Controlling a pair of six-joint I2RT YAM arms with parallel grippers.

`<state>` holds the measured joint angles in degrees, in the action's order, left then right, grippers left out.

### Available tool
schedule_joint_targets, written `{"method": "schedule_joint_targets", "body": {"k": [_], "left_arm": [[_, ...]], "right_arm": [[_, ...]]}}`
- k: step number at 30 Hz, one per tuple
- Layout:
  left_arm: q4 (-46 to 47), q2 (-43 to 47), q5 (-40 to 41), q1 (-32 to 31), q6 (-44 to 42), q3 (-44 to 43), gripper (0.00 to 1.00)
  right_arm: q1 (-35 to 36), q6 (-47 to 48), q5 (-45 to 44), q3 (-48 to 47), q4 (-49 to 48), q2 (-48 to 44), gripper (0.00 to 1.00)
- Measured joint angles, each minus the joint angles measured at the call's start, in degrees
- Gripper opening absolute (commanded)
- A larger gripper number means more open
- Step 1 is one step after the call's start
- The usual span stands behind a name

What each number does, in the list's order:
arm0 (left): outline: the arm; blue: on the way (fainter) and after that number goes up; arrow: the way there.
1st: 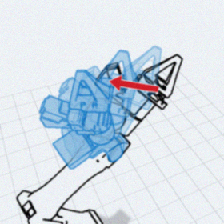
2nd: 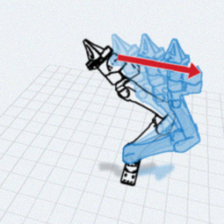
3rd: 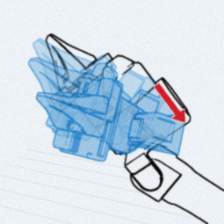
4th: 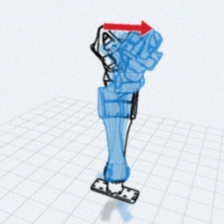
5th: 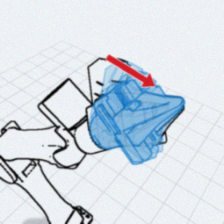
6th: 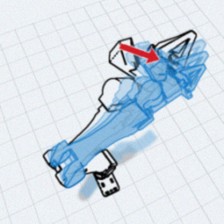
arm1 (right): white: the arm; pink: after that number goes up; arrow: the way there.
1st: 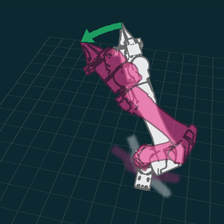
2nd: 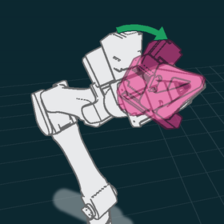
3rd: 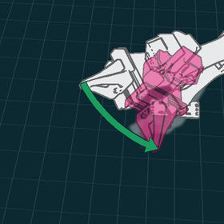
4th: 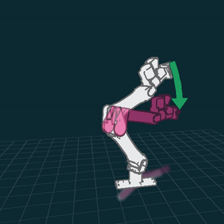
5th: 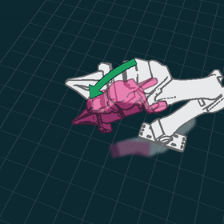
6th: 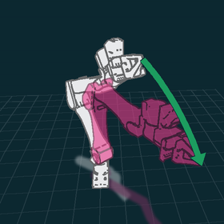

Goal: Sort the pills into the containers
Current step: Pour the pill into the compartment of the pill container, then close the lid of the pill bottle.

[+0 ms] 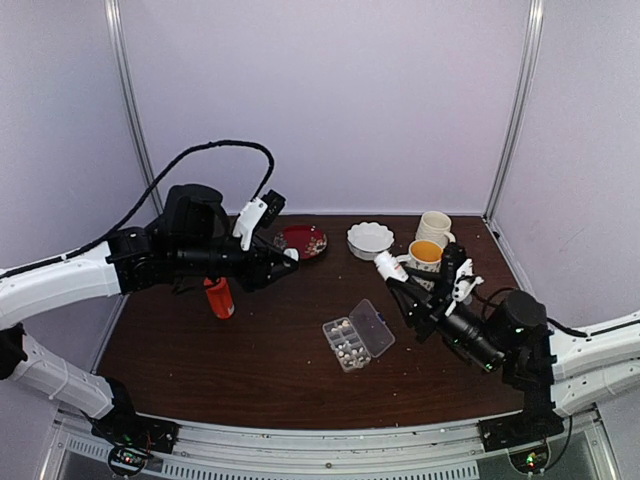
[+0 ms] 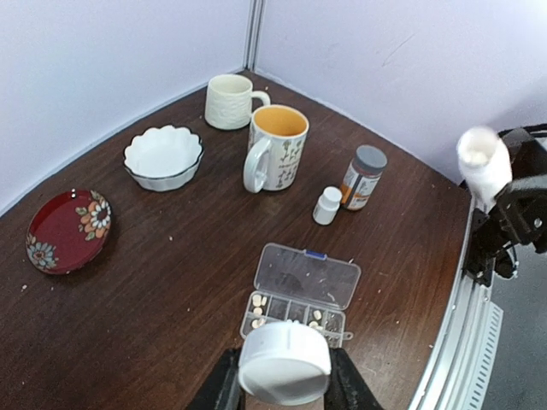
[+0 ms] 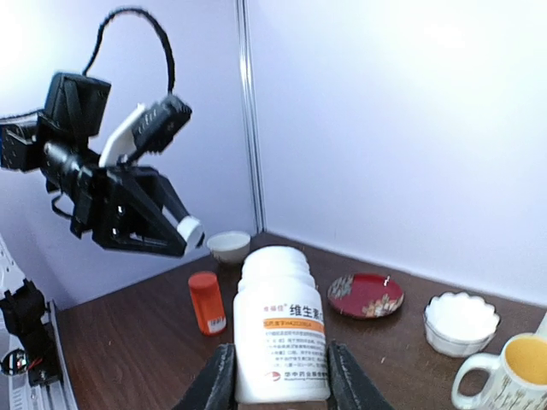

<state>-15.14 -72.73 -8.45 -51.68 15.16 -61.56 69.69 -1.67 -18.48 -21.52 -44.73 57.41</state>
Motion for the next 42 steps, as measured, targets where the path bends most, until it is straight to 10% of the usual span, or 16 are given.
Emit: {"method": "schedule_joint_targets", "body": {"k": [8, 16, 28, 42], "left_arm": [[-2.7, 3.1, -6.1, 0.0, 3.5, -6.6, 0.07], [0.1, 3.7, -18.3, 0.0, 9.7, -10.4, 0.08], [9.6, 3.7, -35.7, 0.0, 18.1, -9.7, 0.07], [10.4, 3.2, -37.9, 0.0, 19.3, -8.3, 0.08]], "right_arm": [[0.0, 13.0, 2.8, -8.4, -0.9, -11.5, 0.00], [-0.7, 17.2, 11.2, -8.0, -13.6, -4.3, 0.00], [-0.7, 17.3, 26.0, -17.0, -0.4, 2.4, 0.00], [-0.6, 16.7, 32.8, -24.2, 8.6, 7.6, 0.00]]}}
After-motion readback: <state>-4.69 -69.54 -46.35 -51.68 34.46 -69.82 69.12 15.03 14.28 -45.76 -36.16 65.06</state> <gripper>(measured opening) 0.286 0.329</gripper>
